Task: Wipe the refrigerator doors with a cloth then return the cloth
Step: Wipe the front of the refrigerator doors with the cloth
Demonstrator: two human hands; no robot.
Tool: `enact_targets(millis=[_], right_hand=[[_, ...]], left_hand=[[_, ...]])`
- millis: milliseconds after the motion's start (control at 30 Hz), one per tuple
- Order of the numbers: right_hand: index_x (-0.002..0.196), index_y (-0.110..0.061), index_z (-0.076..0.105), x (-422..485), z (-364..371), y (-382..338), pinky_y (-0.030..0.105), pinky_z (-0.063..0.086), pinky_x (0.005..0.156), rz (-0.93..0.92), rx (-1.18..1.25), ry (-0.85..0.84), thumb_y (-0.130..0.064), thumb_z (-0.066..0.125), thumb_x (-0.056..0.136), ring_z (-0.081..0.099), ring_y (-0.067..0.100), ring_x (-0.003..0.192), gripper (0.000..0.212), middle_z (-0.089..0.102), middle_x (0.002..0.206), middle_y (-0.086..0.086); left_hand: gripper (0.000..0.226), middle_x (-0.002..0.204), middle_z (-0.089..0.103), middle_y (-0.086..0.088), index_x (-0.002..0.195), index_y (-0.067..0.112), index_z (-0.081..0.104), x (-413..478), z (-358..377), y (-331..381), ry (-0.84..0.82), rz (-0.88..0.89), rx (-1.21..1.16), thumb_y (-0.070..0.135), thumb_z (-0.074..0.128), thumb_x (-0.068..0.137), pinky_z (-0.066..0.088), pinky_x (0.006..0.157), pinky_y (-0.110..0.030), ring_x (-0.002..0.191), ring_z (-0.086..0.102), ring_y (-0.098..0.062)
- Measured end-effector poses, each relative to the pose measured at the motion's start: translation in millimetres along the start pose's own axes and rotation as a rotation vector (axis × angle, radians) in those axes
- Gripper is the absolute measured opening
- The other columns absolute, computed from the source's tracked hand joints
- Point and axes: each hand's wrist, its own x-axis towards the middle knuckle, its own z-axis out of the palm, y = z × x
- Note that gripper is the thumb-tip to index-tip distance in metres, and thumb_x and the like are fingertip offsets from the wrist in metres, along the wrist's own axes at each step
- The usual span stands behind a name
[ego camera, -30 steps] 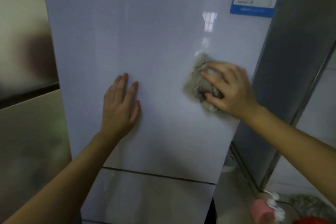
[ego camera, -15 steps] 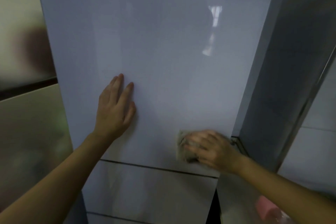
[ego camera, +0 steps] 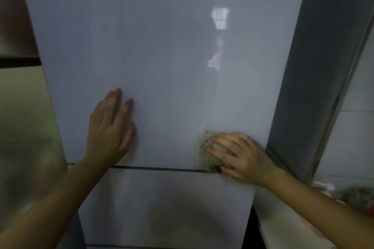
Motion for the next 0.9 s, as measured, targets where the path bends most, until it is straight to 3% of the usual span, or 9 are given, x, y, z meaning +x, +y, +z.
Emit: enact_targets(millis=[100, 233, 533, 633, 800, 900], right_hand=[[0.134, -0.018, 0.068, -18, 32, -39, 0.044, 0.047, 0.104, -0.07, 0.025, -0.049, -0.029, 0.076, 0.089, 0.057, 0.027, 0.127, 0.047, 0.064, 0.139, 0.009], [0.133, -0.016, 0.068, 19, 29, -34, 0.043, 0.046, 0.1, -0.025, 0.027, 0.037, -0.032, 0.073, 0.092, 0.058, 0.029, 0.125, 0.044, 0.065, 0.137, 0.012], [0.134, -0.013, 0.066, 183, -17, 18, 0.043, 0.04, 0.102, 0.319, 0.01, 0.318, -0.032, 0.077, 0.082, 0.055, 0.035, 0.125, 0.056, 0.059, 0.14, 0.014], [0.134, -0.013, 0.067, 182, 4, -9, 0.044, 0.04, 0.101, 0.226, 0.016, 0.266, -0.033, 0.077, 0.082, 0.057, 0.037, 0.124, 0.056, 0.06, 0.139, 0.016], [0.131, -0.015, 0.068, 124, 64, -79, 0.043, 0.045, 0.098, -0.161, 0.043, 0.021, -0.036, 0.074, 0.087, 0.061, 0.033, 0.12, 0.05, 0.064, 0.137, 0.013], [0.129, -0.015, 0.07, 103, 81, -98, 0.043, 0.047, 0.098, -0.265, 0.054, -0.035, -0.036, 0.072, 0.09, 0.064, 0.032, 0.118, 0.043, 0.066, 0.135, 0.012]], left_hand=[[0.055, 0.157, 0.033, -0.025, 0.144, 0.003, 0.047, -31, 8, -4, -0.014, -0.023, -0.021, 0.027, 0.049, 0.095, 0.034, 0.115, -0.055, 0.145, 0.035, -0.042], [0.055, 0.159, 0.032, -0.023, 0.145, 0.005, 0.046, -52, 7, -15, -0.032, -0.051, -0.02, 0.031, 0.045, 0.096, 0.034, 0.115, -0.052, 0.146, 0.034, -0.04], [0.052, 0.157, 0.035, -0.022, 0.143, 0.005, 0.049, -58, -6, -45, -0.016, -0.158, 0.004, 0.031, 0.041, 0.098, 0.034, 0.115, -0.048, 0.144, 0.038, -0.039], [0.05, 0.156, 0.038, -0.021, 0.141, 0.005, 0.051, -79, -3, -49, 0.008, -0.192, -0.012, 0.028, 0.042, 0.098, 0.037, 0.114, -0.048, 0.142, 0.041, -0.038], [0.049, 0.157, 0.038, -0.019, 0.141, 0.006, 0.052, -122, 14, -44, -0.008, -0.188, 0.007, 0.026, 0.045, 0.097, 0.037, 0.112, -0.046, 0.143, 0.04, -0.036], [0.049, 0.157, 0.036, -0.02, 0.142, 0.005, 0.051, -132, 18, -43, -0.015, -0.183, 0.004, 0.024, 0.046, 0.097, 0.033, 0.114, -0.044, 0.144, 0.038, -0.036]])
